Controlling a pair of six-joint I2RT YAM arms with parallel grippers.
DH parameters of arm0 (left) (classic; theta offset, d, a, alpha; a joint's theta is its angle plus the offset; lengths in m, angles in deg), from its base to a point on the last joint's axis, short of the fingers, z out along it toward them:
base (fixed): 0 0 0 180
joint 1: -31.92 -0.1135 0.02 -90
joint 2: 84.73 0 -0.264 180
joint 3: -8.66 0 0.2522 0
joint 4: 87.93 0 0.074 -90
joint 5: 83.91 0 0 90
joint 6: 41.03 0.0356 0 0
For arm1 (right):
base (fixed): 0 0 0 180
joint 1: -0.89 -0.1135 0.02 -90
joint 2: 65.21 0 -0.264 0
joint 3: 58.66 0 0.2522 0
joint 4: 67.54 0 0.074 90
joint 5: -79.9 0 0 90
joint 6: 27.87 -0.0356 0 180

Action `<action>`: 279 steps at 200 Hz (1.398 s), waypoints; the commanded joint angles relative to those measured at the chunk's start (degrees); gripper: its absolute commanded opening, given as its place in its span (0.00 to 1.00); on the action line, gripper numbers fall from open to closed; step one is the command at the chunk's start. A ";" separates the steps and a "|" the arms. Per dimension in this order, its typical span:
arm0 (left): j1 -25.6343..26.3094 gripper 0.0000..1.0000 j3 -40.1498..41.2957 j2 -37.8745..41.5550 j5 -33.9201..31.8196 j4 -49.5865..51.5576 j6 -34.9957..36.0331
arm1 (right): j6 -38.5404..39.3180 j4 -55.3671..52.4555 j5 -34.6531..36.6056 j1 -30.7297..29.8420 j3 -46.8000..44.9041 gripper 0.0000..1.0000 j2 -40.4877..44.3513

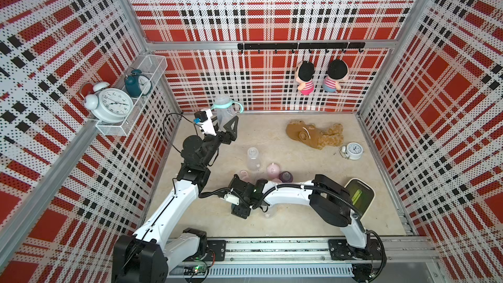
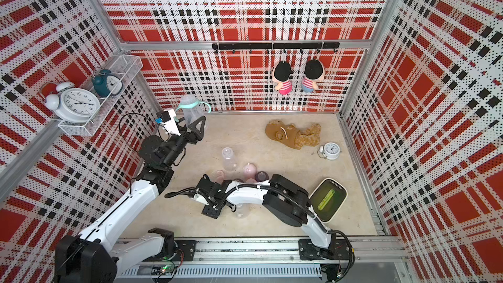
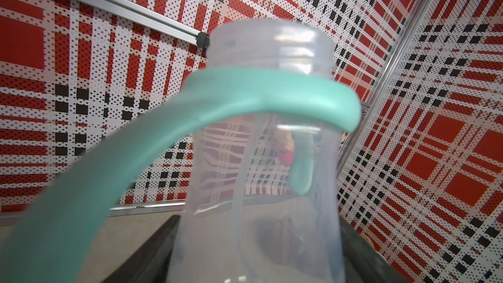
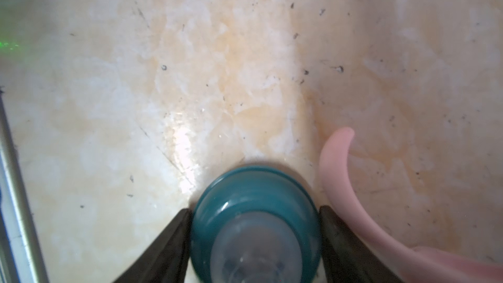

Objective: Assemble the baby bottles
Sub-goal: Pick up the nipple from the center of the board.

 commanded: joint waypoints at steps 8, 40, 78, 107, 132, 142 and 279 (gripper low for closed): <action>-0.77 0.00 0.13 2.03 -1.24 -1.44 -0.56 | -0.65 4.23 0.37 0.65 -2.58 0.66 6.40; -1.35 0.00 0.42 1.98 -1.52 -1.44 -0.56 | -1.44 6.36 -0.19 0.96 -4.38 0.65 10.35; -1.39 0.00 1.00 1.00 -1.17 -1.96 -0.56 | -1.57 6.60 -1.33 1.40 -4.36 0.66 12.17; -1.50 0.00 1.18 1.16 -1.07 -2.14 -1.97 | -1.91 6.48 -1.56 1.40 -3.76 0.65 11.72; -1.45 0.00 1.35 1.48 -1.25 -2.14 -1.88 | -2.16 6.63 -2.67 1.49 -3.16 0.66 12.33; -1.44 0.00 1.27 1.35 -1.10 -2.14 -1.88 | -2.25 5.80 -2.80 1.49 -2.29 0.66 12.16; -1.75 0.00 2.36 -2.03 2.06 -5.82 -1.96 | -7.00 1.34 -2.65 6.40 -7.10 0.65 27.31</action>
